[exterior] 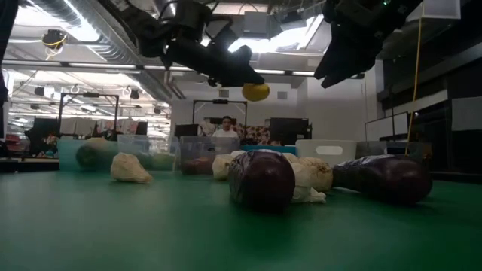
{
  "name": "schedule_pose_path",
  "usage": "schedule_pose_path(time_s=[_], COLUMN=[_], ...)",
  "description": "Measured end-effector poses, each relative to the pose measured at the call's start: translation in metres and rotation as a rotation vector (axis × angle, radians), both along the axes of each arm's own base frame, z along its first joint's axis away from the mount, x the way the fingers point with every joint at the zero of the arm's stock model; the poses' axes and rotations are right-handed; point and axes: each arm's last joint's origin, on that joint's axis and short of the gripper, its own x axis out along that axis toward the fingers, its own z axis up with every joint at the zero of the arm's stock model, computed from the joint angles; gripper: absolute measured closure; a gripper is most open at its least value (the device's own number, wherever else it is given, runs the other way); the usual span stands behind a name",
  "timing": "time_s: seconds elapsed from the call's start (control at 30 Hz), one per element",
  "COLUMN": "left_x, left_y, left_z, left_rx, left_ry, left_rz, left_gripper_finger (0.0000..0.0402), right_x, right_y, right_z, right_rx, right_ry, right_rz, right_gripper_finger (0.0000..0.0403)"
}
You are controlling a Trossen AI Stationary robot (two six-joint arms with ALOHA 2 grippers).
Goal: Sort produce into baskets
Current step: Put the lemon into the blue bin
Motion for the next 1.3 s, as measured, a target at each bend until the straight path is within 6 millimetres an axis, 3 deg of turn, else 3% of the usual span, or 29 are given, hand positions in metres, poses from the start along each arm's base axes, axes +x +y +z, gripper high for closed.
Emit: schedule_pose_path(time_s=[0.33,0.63,1.3], left_x=[0.017,0.02,0.023], left_y=[0.037,0.071,0.081], left_z=[-0.012,-0.032,-0.068], left_rx=[-0.027,-0.101,-0.146], left_ry=[0.06,0.096,0.198], left_rz=[0.055,0.135,0.117], left_gripper_finger=[0.0192,0.0192,0.0191], right_x=[0.0,0.0,-0.001], right_y=[0.0,0.0,0.0], right_z=[0.0,0.0,-0.001], right_rx=[0.0,0.0,0.001], right_ry=[0.0,0.001,0.01], right_rz=[0.0,0.0,0.002], right_gripper_finger=[0.0098,0.0098,0.0098])
